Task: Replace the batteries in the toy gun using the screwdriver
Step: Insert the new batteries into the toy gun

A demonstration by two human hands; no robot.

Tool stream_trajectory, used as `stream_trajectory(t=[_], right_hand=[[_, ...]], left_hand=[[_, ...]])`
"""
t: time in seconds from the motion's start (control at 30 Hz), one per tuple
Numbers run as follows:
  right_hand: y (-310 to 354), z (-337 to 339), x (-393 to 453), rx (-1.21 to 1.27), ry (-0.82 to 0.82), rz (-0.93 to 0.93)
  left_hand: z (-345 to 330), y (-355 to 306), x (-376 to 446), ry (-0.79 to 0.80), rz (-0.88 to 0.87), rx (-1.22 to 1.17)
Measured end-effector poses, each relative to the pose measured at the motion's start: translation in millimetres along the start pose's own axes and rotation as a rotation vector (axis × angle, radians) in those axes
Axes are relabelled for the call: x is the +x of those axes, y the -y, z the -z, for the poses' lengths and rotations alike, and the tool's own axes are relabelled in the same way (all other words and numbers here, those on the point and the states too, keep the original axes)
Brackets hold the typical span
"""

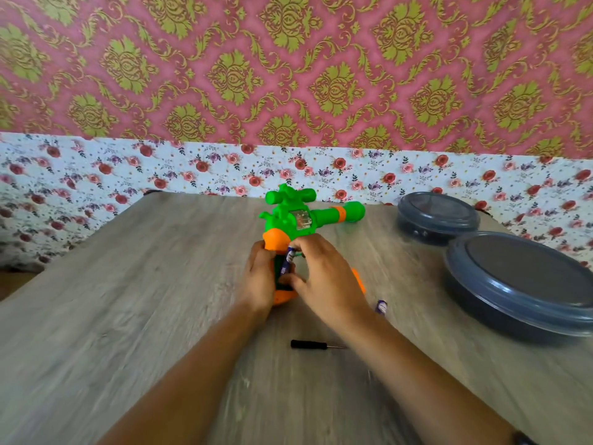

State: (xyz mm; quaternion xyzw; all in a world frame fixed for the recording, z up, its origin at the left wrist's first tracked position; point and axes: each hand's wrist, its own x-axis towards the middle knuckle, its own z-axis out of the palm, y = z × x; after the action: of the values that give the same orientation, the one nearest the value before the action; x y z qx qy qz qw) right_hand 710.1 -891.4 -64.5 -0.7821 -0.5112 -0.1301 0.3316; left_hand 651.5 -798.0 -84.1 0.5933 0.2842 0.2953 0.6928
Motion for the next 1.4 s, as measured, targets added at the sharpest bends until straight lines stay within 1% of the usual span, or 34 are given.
stream_trajectory(t=[0.1, 0.17, 0.23, 0.33, 0.47, 0.57, 0.73, 0.8, 0.9, 1.03, 1.13, 1.2, 1.33, 1.4], right_hand=[[4, -5, -4, -0.146, -0.067, 0.125], [2, -8, -6, -0.154, -0.083, 0.163], [-3, -10, -6, -0.113, -0.070, 0.175], [-5, -10, -7, -0.067, -0.057, 0.174], [-9, -5, -6, -0.003, -0.084, 0.137], [-16, -4, -7, -0.034, -0.105, 0.128], [-21, -12, -8, -0.087, -0.091, 0.150], [-20, -12, -7, -0.046, -0.113, 0.143], [-20, -12, -5, 0.051, -0.155, 0.137], [-22, -16, -3, 0.160, -0.188, 0.045], [-22, -17, -3, 0.160, -0.149, -0.013], [-22, -18, -5, 0.129, -0.109, -0.011], [-18, -17, -13, -0.023, -0.018, 0.098], [-20, -13, -12, -0.053, 0.000, 0.114]], left_hand=[[-1, 1, -2, 0.021, -0.039, 0.014], [1, 5, 0, 0.000, -0.104, 0.055], [3, 6, 2, -0.020, -0.142, 0.101], [2, 7, 4, -0.030, -0.173, 0.105], [1, 7, 5, -0.033, -0.217, 0.096], [-1, 7, 4, -0.028, -0.249, 0.098], [-2, 9, 5, 0.018, -0.275, 0.083], [-2, 9, 5, 0.041, -0.276, 0.063], [-2, 10, 6, 0.002, -0.295, 0.157], [-3, 10, 5, -0.009, -0.294, 0.152], [-3, 9, 4, -0.009, -0.296, 0.163], [-4, 8, 3, -0.011, -0.285, 0.134], [-5, 4, 4, -0.044, -0.238, 0.083], [-5, 4, 3, -0.043, -0.234, 0.092]])
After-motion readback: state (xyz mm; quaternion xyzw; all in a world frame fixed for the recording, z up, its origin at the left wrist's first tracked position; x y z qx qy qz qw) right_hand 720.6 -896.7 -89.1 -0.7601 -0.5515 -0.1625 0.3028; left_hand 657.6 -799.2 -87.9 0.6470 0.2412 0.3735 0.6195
